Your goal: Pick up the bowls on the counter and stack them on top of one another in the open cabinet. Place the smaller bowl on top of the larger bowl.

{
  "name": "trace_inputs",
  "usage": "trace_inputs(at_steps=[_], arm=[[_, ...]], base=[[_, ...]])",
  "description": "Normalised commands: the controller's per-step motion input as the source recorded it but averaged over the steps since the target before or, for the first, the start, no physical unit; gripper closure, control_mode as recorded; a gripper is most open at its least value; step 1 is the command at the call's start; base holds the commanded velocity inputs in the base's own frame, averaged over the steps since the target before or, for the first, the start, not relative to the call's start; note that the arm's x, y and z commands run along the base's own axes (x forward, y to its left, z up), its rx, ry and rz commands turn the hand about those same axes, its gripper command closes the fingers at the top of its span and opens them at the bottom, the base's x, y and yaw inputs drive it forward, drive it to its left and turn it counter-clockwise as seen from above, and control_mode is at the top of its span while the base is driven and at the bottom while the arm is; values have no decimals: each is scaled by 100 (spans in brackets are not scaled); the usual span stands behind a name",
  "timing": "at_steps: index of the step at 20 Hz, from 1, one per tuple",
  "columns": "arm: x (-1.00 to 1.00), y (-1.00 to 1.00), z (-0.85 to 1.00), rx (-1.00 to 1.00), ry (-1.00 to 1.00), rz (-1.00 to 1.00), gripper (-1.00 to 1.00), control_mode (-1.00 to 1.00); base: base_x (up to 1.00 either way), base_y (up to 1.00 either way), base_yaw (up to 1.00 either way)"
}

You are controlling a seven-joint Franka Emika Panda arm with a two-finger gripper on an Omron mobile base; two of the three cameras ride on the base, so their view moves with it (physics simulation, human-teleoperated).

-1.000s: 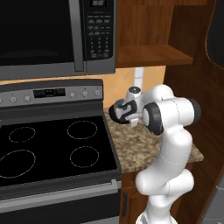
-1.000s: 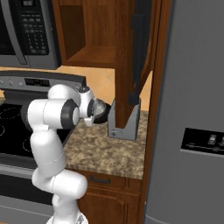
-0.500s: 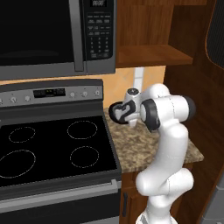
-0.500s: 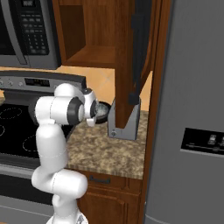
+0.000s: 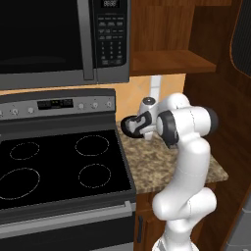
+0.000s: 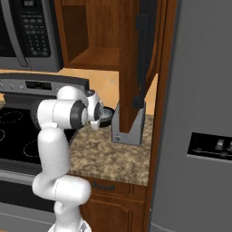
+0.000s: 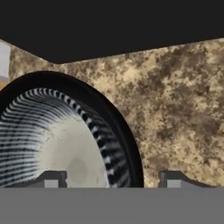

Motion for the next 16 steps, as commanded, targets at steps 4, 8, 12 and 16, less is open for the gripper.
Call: trace_inputs(at_steps=[4,8,12,16], arm=[[-28,0,20,0,-1,-2,-100,-100],[-56,2,24,0,-3,-4,-100,-100],[-49,2,10,0,-5,-4,-100,-100],[-1,0,-8,0,0,0,-100,-100]], base=[[0,0,0],[0,0,0],[0,0,0],[0,0,0]])
